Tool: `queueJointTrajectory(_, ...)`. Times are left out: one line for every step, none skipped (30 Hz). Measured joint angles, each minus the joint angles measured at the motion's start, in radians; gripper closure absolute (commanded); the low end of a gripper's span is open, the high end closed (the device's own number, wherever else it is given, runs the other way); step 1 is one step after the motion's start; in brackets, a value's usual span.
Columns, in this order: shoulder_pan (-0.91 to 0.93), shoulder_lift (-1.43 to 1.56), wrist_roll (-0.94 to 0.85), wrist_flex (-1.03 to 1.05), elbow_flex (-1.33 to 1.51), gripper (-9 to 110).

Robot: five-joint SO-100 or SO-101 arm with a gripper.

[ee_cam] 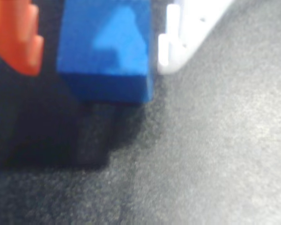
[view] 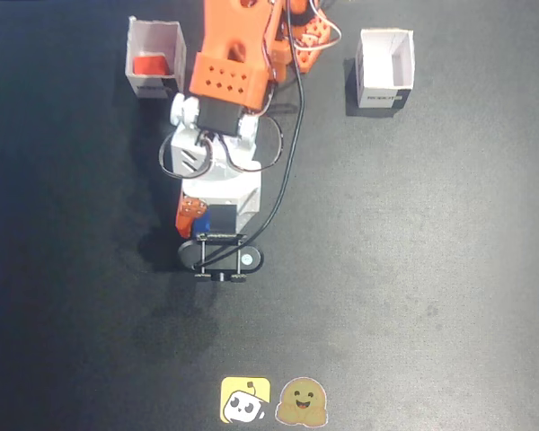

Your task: Put the red cube in the right box and the blue cube in the left box.

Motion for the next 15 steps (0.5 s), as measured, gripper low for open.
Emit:
queueJointTrajectory(0.0,-0.009,0.0,0.0,0.005,82)
queueJointTrajectory(-0.002,-0.018,0.0,-0.008,0.012,82)
queueJointTrajectory(-0.002,-0.026,0.003,-0.015,0.021,82)
queueJointTrajectory(-0.002,-0.038,0.006,-0.023,0.023,82)
queueJointTrajectory(-0.002,-0.052,0.008,-0.031,0.025,82)
queueJointTrajectory(0.0,-0.064,0.009,-0.035,0.025,82)
queueJointTrajectory(0.0,-0.077,0.009,-0.041,0.025,82)
queueJointTrajectory(0.0,-0.089,0.009,-0.048,0.025,82)
queueJointTrajectory(0.0,-0.094,0.009,-0.054,0.029,82)
queueJointTrajectory(0.0,-0.094,0.009,-0.06,0.037,82)
queueJointTrajectory(0.0,-0.094,0.009,-0.064,0.041,82)
queueJointTrajectory(0.0,-0.094,0.009,-0.071,0.049,83)
queueJointTrajectory(0.0,-0.094,0.009,-0.074,0.058,84)
queueJointTrajectory(0.0,-0.094,0.009,-0.08,0.064,85)
queueJointTrajectory(0.0,-0.094,0.009,-0.084,0.071,86)
